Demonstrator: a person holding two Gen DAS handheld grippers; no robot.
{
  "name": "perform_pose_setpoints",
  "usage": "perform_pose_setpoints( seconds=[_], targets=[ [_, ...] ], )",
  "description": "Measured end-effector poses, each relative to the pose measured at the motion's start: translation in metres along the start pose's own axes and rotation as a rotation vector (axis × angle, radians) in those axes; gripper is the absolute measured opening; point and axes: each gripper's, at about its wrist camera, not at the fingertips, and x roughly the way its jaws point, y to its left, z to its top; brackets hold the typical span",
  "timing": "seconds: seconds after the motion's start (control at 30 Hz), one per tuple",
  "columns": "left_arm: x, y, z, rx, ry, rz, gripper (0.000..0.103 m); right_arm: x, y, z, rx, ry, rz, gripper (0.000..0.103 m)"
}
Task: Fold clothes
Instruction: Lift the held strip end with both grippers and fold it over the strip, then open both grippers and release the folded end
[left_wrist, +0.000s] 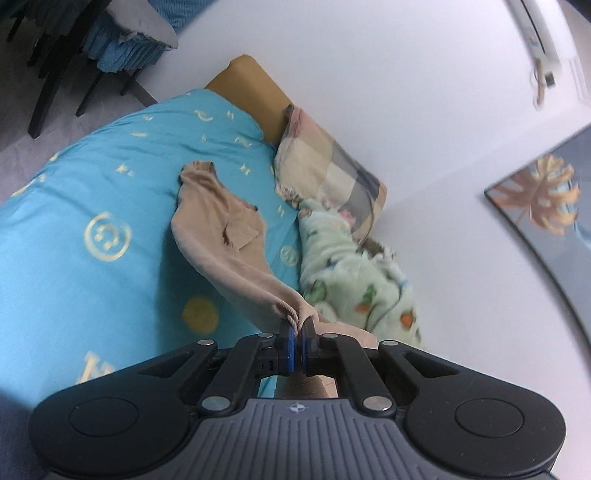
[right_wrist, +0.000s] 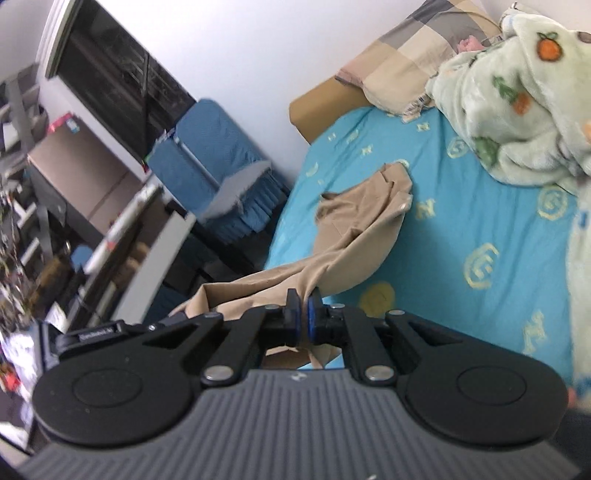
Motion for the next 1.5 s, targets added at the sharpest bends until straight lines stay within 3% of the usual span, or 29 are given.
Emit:
perform_pose_setpoints(
  seconds=[0.07, 0.17, 0.3, 0.4, 0.57, 0.73, 0.87, 1.1, 1.17, 1.2, 1.23, 1.27, 1.3, 1.4, 1.5],
  targets=[
    [-0.008, 0.006, -0.014, 0.010, 0.015, 0.010, 0.003, 0.004, -0.003, -0.012, -0.017, -0.011, -0.032, 0.008],
    [0.003, 0.024, -0.009, -0.003, 0.019, 0.056, 0.003, 0.029, -0.007, -0.009, -0.020, -0.033, -0.056, 0.008],
    [0.042, 0.036, 0.023, -0.020, -0.013, 0.087, 0.004, 0.067, -0.012, -0.001, -0.018, -0.071, -0.089, 0.008],
    [0.078, 0.032, 0.049, 0.072, -0.082, 0.129, 0.004, 0.105, -0.017, 0.021, -0.011, -0.127, -0.108, 0.008],
    [0.144, 0.034, 0.088, 0.138, -0.136, 0.182, 0.004, 0.168, -0.030, 0.045, -0.083, -0.214, -0.160, 0.008],
    [0.221, 0.051, 0.112, 0.258, -0.154, 0.225, 0.004, 0.233, -0.062, 0.058, -0.176, -0.219, -0.218, 0.008],
    [0.277, 0.081, 0.120, 0.314, -0.111, 0.294, 0.004, 0.287, -0.090, 0.058, -0.203, -0.141, -0.255, 0.008],
    [0.317, 0.114, 0.125, 0.345, -0.058, 0.352, 0.006, 0.323, -0.103, 0.057, -0.220, -0.074, -0.267, 0.011],
    [0.316, 0.108, 0.123, 0.382, -0.051, 0.367, 0.019, 0.316, -0.100, 0.058, -0.228, -0.099, -0.252, 0.018],
    [0.315, 0.104, 0.121, 0.409, -0.049, 0.377, 0.046, 0.312, -0.098, 0.058, -0.234, -0.113, -0.244, 0.028],
    [0.311, 0.098, 0.118, 0.443, -0.071, 0.379, 0.068, 0.307, -0.096, 0.058, -0.239, -0.127, -0.236, 0.056],
    [0.306, 0.091, 0.114, 0.478, -0.099, 0.378, 0.074, 0.303, -0.094, 0.059, -0.244, -0.141, -0.228, 0.083],
    [0.299, 0.084, 0.110, 0.501, -0.112, 0.374, 0.080, 0.295, -0.091, 0.058, -0.255, -0.171, -0.218, 0.090],
    [0.280, 0.064, 0.097, 0.561, -0.138, 0.356, 0.083, 0.272, -0.079, 0.056, -0.298, -0.225, -0.200, 0.088],
    [0.260, 0.044, 0.083, 0.626, -0.170, 0.339, 0.096, 0.254, -0.069, 0.053, -0.342, -0.249, -0.208, 0.088]
  ],
)
